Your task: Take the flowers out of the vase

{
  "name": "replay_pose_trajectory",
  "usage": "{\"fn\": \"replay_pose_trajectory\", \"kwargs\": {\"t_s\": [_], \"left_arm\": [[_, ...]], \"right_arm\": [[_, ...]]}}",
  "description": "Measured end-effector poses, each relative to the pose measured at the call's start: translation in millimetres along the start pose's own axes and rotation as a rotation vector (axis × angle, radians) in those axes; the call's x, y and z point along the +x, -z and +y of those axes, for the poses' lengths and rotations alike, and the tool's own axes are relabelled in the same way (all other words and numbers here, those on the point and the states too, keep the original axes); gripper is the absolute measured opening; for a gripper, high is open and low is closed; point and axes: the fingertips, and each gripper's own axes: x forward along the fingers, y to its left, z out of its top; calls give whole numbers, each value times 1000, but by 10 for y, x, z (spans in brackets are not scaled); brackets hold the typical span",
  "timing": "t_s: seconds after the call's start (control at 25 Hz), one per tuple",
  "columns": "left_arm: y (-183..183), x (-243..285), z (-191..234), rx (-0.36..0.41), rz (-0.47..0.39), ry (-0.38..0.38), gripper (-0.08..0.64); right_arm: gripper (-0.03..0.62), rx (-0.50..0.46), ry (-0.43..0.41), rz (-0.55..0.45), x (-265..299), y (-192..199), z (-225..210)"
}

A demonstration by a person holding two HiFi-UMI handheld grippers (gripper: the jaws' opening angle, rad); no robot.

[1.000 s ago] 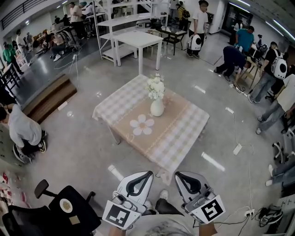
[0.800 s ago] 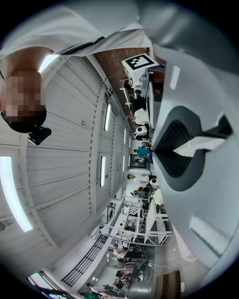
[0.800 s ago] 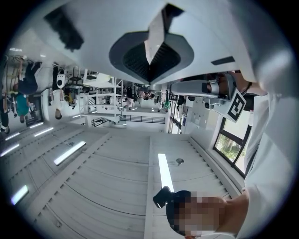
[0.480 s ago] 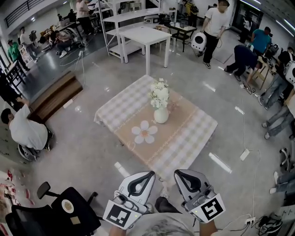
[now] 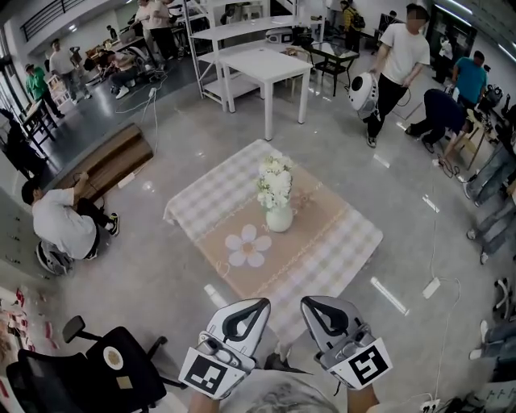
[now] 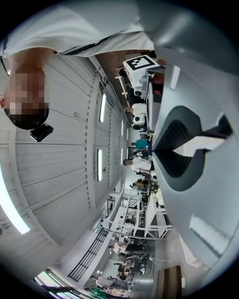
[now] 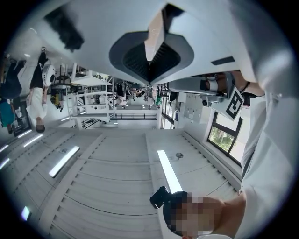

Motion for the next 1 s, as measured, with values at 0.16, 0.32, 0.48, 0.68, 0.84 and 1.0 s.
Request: {"fn": "replay_pose_trajectory", "kwargs": {"t_s": [0.16,0.32,0.48,0.68,0.84,1.0], "left_arm": [[-17,117,11,5,-7,-13,8],[-1,221,54,10,-5,-16,8],[44,373,168,9,-4,-12,8],[64,564,401,9,0,3,8],[79,719,631,-7,-7,21,8],[125,877,858,-12,-10,41,9]], "right_arm": [[15,-3,-16,2,23,29,-110],[15,-8,-24,-12,75,23,-208],[15,-4,-23,-17,192,74,-349],[15,-16,-17,-10,420,107,-526],[15,-8,-6,15,623,191,-679],[15,-6,6,-20,861,219,-832]]}}
